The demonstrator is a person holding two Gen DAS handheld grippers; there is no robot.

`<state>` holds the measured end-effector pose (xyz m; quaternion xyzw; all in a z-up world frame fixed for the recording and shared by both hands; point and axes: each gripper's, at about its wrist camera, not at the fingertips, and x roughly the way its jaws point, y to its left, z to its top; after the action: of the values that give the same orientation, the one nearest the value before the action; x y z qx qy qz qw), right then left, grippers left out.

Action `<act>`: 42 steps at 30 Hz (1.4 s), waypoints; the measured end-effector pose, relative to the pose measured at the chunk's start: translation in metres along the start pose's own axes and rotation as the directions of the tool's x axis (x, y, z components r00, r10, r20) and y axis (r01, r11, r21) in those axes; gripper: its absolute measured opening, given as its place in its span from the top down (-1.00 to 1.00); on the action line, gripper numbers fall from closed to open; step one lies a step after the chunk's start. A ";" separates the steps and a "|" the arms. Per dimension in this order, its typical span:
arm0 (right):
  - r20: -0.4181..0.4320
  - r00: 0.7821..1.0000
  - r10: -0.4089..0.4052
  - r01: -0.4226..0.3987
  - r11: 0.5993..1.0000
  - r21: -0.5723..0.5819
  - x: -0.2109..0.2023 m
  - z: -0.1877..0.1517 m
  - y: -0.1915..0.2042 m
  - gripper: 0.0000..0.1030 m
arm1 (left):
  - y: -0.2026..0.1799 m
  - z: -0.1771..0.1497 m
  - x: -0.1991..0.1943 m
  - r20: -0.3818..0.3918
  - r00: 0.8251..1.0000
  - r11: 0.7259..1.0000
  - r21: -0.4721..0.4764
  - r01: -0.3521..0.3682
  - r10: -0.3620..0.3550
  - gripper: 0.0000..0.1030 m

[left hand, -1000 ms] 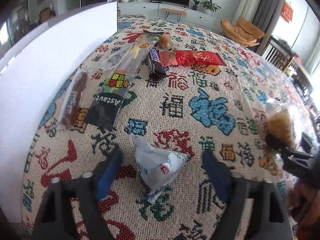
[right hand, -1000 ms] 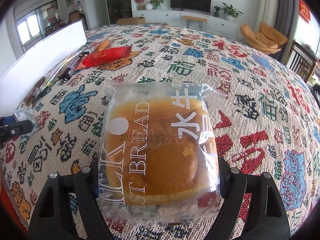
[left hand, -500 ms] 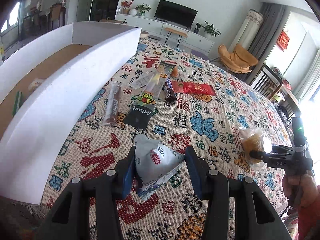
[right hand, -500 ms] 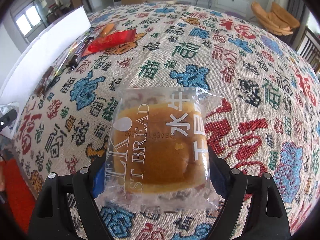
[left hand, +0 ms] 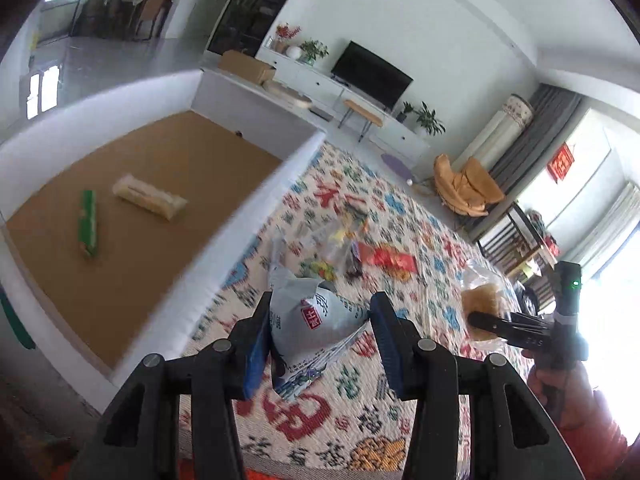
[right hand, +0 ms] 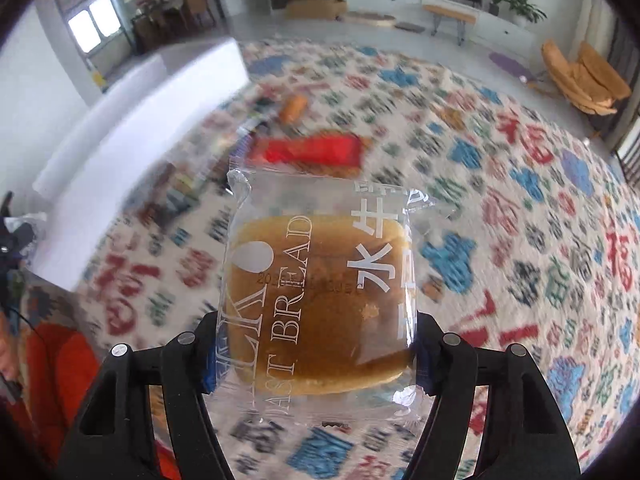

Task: Organize snacks
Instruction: 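Carry the snack pack and toast bread into the white box and release, then return both open tools from the box to the snacks on the blanket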

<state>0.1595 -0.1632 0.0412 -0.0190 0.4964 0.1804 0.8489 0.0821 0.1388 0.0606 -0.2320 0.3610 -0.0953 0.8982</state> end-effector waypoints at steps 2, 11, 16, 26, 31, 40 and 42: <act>0.056 0.994 0.089 -0.085 0.994 -0.063 -0.013 0.034 0.048 -0.41 | 0.026 0.026 -0.011 0.040 0.996 0.997 -0.022 -0.080 0.081 0.09; -0.001 0.893 0.450 -0.442 0.877 -0.190 0.043 0.138 0.253 -0.62 | 0.122 0.059 -0.022 0.054 0.901 0.901 -0.092 -0.424 0.429 -0.91; -0.057 0.870 0.490 -0.493 0.860 -0.130 0.073 0.137 0.276 -0.70 | 0.135 0.041 -0.030 0.075 0.894 0.894 -0.118 -0.432 0.442 -0.93; 0.079 0.990 0.119 -0.101 0.974 -0.205 0.066 0.050 0.126 -0.70 | 0.039 -0.022 0.002 0.049 0.973 0.974 0.017 -0.227 0.226 -0.93; 0.091 0.988 -0.122 0.134 0.980 -0.145 0.069 -0.024 0.025 -0.70 | -0.036 -0.063 0.047 -0.075 0.994 0.989 0.131 -0.073 0.084 -0.96; 0.124 0.972 -0.201 0.197 0.980 0.043 0.062 -0.102 -0.059 -0.70 | -0.096 -0.114 0.133 -0.197 0.972 0.969 0.235 -0.080 0.128 -0.96; 0.122 0.971 -0.206 0.200 0.978 0.058 0.062 -0.100 -0.061 -0.74 | -0.097 -0.124 0.140 -0.185 0.968 0.954 0.278 -0.114 0.169 -0.96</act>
<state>0.1232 -0.2233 -0.0708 -0.0390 0.4404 0.0822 0.8932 0.0967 -0.0368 -0.0551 -0.0720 0.4520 -0.1015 0.8833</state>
